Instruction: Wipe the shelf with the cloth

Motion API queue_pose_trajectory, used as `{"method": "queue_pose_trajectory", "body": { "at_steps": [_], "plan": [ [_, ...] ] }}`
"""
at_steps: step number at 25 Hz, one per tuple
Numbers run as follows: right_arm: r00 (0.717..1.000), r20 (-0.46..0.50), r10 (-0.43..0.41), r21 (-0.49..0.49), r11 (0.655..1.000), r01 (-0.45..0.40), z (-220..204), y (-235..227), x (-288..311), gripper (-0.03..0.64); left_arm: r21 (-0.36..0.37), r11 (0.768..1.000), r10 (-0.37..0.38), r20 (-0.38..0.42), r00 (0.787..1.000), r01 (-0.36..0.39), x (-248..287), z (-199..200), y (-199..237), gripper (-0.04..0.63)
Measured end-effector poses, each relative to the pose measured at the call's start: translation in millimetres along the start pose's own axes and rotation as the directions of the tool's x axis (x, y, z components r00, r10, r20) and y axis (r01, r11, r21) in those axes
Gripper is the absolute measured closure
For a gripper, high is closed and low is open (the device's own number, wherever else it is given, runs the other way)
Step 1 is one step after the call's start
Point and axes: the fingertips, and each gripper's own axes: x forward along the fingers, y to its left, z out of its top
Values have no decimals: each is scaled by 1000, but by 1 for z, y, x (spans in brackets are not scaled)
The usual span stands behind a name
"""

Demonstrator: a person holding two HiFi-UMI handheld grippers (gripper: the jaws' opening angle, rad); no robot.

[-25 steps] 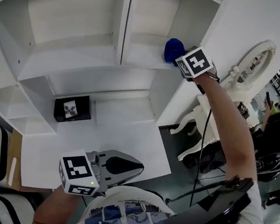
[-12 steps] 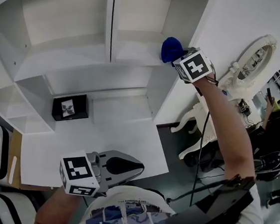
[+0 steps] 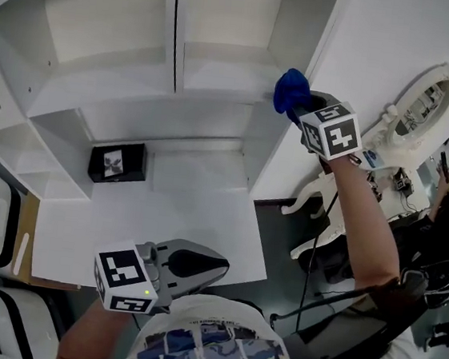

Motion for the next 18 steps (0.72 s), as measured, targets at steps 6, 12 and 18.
{"method": "queue_pose_trajectory", "body": {
  "at_steps": [6, 12, 18],
  "plan": [
    [995, 87, 50, 88, 994, -58, -36, 10, -7, 552, 63, 985, 159, 4, 987, -159, 14, -6, 15, 584],
    [979, 105, 177, 246, 949, -198, -109, 48, -9, 552, 29, 946, 320, 87, 943, -323, 15, -11, 39, 584],
    [941, 106, 322, 442, 832, -334, -191, 127, -22, 552, -9, 903, 427, 102, 898, -429, 6, -30, 49, 584]
  ]
}}
